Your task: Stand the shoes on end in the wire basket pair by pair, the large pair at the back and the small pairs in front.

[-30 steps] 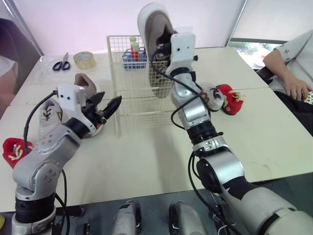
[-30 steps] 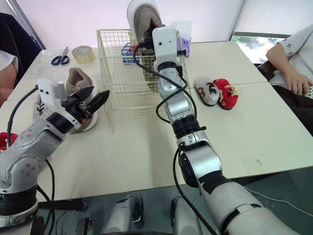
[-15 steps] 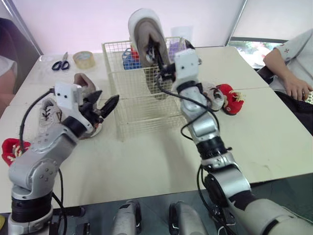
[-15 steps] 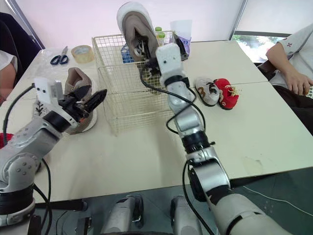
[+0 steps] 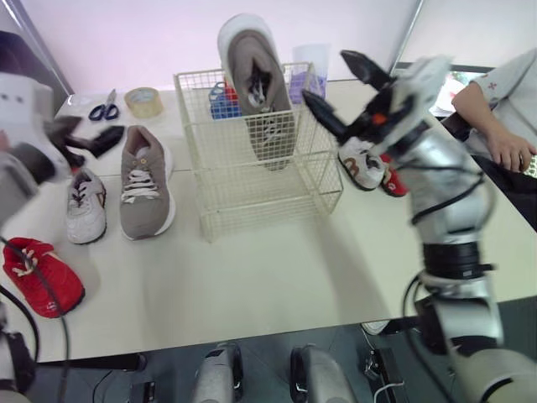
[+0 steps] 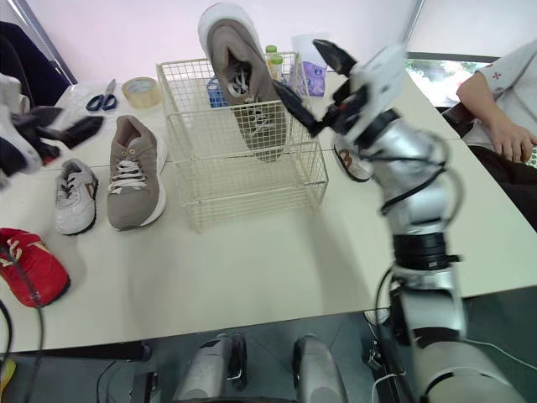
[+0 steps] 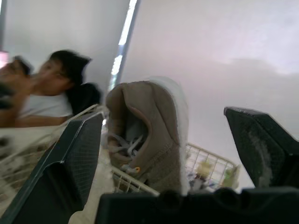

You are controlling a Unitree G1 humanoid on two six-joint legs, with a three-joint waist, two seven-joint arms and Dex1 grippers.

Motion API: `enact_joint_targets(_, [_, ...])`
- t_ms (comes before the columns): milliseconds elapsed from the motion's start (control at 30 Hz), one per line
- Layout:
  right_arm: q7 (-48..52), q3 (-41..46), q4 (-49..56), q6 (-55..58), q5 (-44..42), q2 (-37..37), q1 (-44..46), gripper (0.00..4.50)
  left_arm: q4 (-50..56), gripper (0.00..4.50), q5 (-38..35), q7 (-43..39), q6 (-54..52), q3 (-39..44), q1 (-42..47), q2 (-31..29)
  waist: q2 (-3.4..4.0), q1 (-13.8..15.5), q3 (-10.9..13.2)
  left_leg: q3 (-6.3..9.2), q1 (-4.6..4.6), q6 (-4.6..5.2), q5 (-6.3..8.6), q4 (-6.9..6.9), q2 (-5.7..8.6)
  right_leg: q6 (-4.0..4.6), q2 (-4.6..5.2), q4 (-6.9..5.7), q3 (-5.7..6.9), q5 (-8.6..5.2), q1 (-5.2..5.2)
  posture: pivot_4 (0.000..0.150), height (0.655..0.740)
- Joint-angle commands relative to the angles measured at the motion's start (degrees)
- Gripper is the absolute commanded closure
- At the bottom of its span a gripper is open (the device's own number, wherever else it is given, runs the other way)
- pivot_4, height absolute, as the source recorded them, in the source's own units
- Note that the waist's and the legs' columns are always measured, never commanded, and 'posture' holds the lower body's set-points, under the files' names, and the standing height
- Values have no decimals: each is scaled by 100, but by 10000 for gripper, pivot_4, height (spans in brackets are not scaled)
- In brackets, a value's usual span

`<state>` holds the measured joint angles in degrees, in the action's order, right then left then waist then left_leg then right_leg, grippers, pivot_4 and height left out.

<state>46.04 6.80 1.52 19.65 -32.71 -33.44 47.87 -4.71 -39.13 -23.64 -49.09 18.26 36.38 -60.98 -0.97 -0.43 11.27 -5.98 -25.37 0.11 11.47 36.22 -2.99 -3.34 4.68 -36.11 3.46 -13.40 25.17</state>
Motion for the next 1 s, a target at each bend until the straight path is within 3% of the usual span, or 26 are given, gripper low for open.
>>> enact_joint_targets(33, [1023,140,137,1189,-880,-668,212,0,-1553,285,1012,-839,69,-1128,816,-294,-2,3,-2,-4,-2,0,0,-13,1,3,4,13,1,2,3,1500,7400])
enact_joint_targets(200, [1896,-150,363,1856,-1062,-1340,522,0,-3987,285,2154,-1791,660,-2116,2506,119,-7,-16,-3,-22,-113,31,-3,-3,11,-25,0,4,6,15,71,1500,7400])
enact_joint_targets(367, [2220,-437,811,1843,-811,-1564,432,0,-5772,285,2820,-2065,1160,-2271,3663,623,-14,-20,-1,-43,-153,32,-6,3,13,-60,-9,-4,13,21,117,1500,7400])
enact_joint_targets(567, [2208,-468,1064,1819,-586,-1758,108,0,-6546,285,3634,-2451,1484,-2617,3799,988,-18,-17,1,-46,-151,32,-5,20,15,-69,-3,-14,12,19,112,1500,7400])
enact_joint_targets(700, [2179,-376,1038,1809,-544,-1821,55,0,-6818,285,3725,-2321,1443,-2425,3628,1310,-17,-21,0,-40,-156,45,4,67,11,-68,-2,-25,12,19,98,1500,7400])
enact_joint_targets(800, [2111,-366,963,1739,-461,-1794,90,0,-6895,9288,3703,-2077,1494,-2190,3534,1455,-17,-18,0,-29,-150,54,9,93,7,-55,5,-26,11,28,79,1500,7400])
enact_joint_targets(1000, [1986,-395,670,1553,-286,-1629,225,0,-6943,38820,3552,-1744,1510,-1613,3407,1592,-17,-29,-1,-19,-103,50,19,100,4,-36,34,-19,20,35,29,1500,7400])
